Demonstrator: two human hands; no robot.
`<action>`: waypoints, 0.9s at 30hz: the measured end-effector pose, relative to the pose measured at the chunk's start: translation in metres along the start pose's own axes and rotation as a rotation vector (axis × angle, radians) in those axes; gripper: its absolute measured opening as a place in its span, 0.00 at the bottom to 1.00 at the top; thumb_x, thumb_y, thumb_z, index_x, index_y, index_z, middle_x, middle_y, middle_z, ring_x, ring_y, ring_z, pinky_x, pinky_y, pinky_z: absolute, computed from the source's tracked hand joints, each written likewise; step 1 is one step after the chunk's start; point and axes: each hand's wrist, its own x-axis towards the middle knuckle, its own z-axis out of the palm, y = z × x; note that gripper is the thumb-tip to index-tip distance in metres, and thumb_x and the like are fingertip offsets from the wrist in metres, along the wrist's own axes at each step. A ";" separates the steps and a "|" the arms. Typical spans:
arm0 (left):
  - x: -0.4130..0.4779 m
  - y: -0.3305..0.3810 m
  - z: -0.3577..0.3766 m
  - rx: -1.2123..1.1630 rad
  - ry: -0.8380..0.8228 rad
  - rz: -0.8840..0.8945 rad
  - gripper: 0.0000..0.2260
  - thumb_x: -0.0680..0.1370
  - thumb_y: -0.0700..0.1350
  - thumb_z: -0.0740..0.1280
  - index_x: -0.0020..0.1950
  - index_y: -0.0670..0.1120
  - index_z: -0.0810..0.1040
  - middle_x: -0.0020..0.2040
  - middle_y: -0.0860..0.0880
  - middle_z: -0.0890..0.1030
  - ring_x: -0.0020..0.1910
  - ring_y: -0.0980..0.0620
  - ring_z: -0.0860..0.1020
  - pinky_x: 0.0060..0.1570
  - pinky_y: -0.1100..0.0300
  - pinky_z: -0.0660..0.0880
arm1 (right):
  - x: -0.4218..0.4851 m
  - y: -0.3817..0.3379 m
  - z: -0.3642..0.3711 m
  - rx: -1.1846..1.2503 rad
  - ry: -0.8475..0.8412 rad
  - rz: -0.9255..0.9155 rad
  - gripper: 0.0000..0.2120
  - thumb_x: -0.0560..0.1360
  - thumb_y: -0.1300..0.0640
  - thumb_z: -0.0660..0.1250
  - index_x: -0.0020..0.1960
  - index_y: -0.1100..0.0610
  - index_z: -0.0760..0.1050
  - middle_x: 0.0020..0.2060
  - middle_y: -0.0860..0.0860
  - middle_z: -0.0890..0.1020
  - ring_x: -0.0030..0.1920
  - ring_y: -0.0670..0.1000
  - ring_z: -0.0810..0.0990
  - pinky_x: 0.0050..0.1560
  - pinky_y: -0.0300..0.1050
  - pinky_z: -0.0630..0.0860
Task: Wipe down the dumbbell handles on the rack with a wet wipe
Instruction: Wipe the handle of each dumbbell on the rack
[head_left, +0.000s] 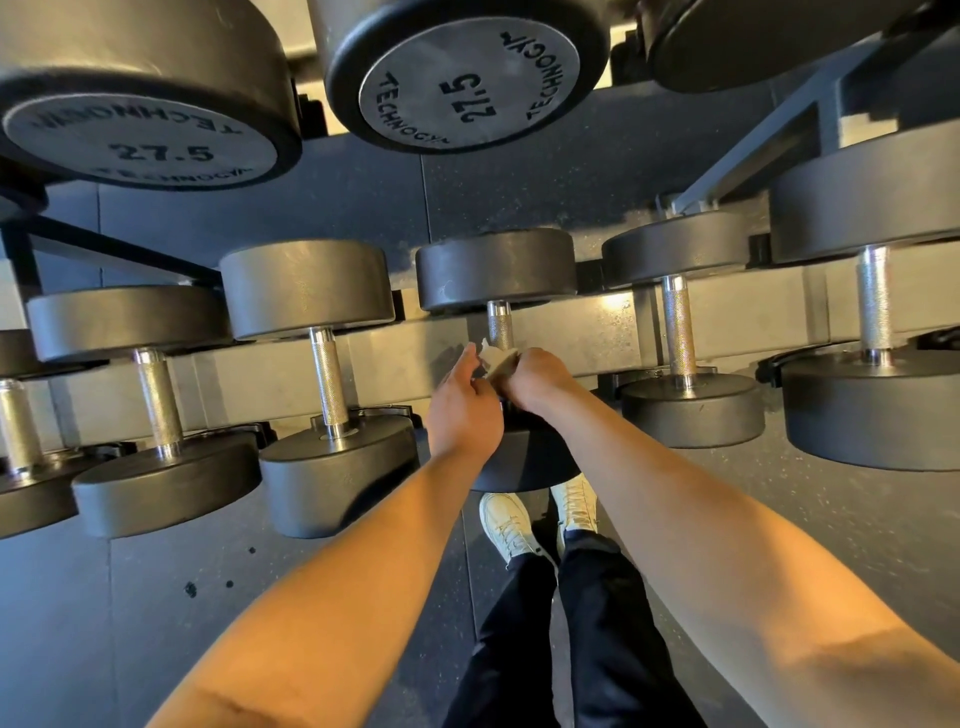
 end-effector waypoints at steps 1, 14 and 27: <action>0.000 0.000 0.000 -0.003 0.003 0.001 0.23 0.83 0.45 0.54 0.78 0.57 0.66 0.70 0.53 0.77 0.67 0.49 0.75 0.66 0.50 0.73 | -0.001 0.001 0.001 -0.017 0.009 0.006 0.08 0.80 0.52 0.65 0.43 0.54 0.74 0.39 0.50 0.78 0.37 0.47 0.76 0.41 0.42 0.72; -0.002 -0.001 0.000 0.021 0.043 0.008 0.17 0.83 0.44 0.56 0.66 0.52 0.79 0.64 0.47 0.81 0.60 0.45 0.78 0.55 0.56 0.73 | -0.007 -0.001 0.011 -0.096 -0.026 0.191 0.09 0.78 0.49 0.66 0.44 0.54 0.74 0.47 0.55 0.81 0.50 0.58 0.80 0.59 0.56 0.77; 0.001 -0.005 0.002 -0.016 0.059 0.062 0.18 0.82 0.42 0.57 0.67 0.54 0.77 0.61 0.51 0.81 0.57 0.49 0.78 0.53 0.56 0.75 | -0.018 0.009 0.009 -0.047 0.113 0.190 0.06 0.78 0.50 0.66 0.48 0.53 0.74 0.51 0.54 0.81 0.57 0.59 0.78 0.67 0.61 0.69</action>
